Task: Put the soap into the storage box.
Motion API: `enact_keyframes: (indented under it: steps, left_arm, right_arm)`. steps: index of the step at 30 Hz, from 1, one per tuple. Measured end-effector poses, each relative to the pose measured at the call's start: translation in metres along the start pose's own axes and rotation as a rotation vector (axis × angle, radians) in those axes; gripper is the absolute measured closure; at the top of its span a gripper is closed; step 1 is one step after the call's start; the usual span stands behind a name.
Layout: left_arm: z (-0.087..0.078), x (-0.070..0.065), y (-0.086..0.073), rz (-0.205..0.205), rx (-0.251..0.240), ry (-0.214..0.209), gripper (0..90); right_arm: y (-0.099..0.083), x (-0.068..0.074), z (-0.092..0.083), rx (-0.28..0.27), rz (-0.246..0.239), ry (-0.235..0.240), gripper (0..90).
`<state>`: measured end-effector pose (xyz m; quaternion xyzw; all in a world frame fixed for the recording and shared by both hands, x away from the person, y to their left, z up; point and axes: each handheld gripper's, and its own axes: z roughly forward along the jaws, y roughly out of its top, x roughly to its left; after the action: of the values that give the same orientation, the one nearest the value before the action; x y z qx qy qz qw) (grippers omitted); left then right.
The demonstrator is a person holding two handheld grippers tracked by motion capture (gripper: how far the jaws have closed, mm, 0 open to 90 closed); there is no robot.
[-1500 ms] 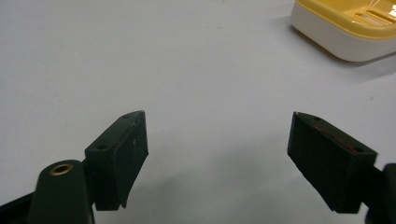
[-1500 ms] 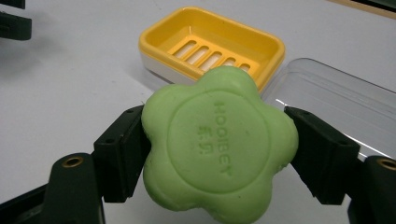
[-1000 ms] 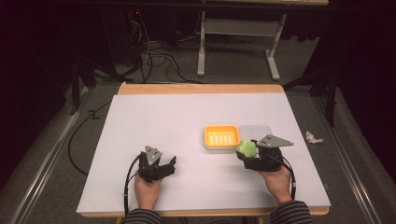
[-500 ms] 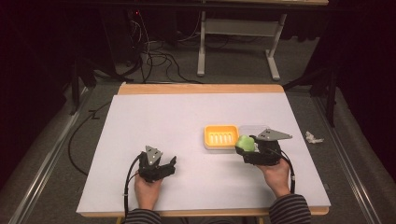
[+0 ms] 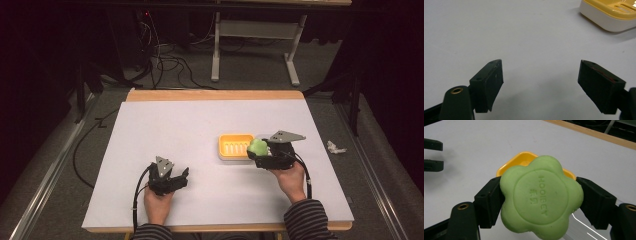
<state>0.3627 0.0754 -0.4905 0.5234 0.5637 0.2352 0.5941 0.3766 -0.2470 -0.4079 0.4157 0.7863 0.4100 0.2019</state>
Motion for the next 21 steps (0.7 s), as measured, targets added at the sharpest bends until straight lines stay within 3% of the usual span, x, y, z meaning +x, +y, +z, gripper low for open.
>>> enact_keyframes:
  steps: [13, 21]
  left_arm:
    - [0.000, -0.001, -0.001, 0.010, 0.008, -0.007, 21.2]
    - [0.000, -0.001, -0.001, 0.010, 0.013, -0.006, 21.2]
  right_arm:
    - [0.005, -0.009, 0.024, 0.030, 0.018, 0.003, 26.5]
    - [0.020, -0.011, 0.038, 0.069, 0.024, 0.013, 26.5]
